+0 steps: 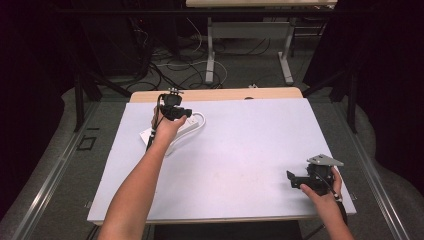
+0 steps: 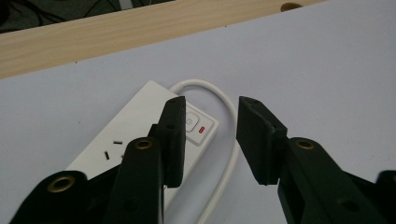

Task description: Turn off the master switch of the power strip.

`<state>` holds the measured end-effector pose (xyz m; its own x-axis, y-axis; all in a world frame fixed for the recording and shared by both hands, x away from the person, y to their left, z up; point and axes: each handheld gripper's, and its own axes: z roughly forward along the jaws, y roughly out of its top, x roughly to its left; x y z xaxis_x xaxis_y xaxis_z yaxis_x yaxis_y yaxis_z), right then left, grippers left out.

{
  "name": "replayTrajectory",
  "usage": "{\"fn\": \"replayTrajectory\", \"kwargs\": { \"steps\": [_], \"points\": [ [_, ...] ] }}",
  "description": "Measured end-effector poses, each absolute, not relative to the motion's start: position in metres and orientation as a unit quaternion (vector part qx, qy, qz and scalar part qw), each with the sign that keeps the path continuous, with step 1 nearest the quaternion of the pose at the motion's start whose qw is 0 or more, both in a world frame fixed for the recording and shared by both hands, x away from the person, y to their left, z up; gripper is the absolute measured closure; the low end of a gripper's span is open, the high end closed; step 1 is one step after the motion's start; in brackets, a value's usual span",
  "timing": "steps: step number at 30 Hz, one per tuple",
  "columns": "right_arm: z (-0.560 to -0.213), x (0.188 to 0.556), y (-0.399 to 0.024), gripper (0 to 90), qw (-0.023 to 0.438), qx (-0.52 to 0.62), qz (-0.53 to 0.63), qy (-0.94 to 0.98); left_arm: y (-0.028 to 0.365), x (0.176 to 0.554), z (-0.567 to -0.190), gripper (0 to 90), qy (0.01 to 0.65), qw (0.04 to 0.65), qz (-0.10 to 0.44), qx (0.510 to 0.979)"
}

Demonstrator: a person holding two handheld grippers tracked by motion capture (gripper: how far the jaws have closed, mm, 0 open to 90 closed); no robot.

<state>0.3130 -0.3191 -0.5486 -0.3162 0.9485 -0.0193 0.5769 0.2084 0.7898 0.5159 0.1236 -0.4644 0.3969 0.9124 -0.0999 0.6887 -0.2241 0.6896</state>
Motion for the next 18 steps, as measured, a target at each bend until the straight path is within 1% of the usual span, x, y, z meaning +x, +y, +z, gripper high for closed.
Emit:
{"fn": "replayTrajectory", "kwargs": {
  "steps": [6, 7, 11, 14, 18],
  "points": [
    [-0.548, 0.313, -0.32, 0.9, 0.263, 0.524, 0.352, 0.73, 0.119, 0.521, -0.47, 67.7, 0.523, 0.337, 0.165, 0.765],
    [-0.548, 0.313, -0.32, 0.9, 0.263, 0.524, 0.352, 0.73, 0.118, 0.521, -0.471, 69.6, 0.523, 0.338, 0.164, 0.765],
    [-0.548, 0.313, -0.32, 0.9, 0.262, 0.523, 0.355, 0.729, 0.116, 0.525, -0.475, 70.6, 0.522, 0.339, 0.173, 0.764],
    [-0.548, 0.312, -0.319, 0.9, 0.261, 0.523, 0.356, 0.729, 0.116, 0.528, -0.477, 72.1, 0.528, 0.338, 0.163, 0.762],
    [-0.548, 0.313, -0.319, 0.9, 0.261, 0.523, 0.355, 0.729, 0.116, 0.532, -0.482, 72.3, 0.533, 0.338, 0.166, 0.758]
  ]
}}
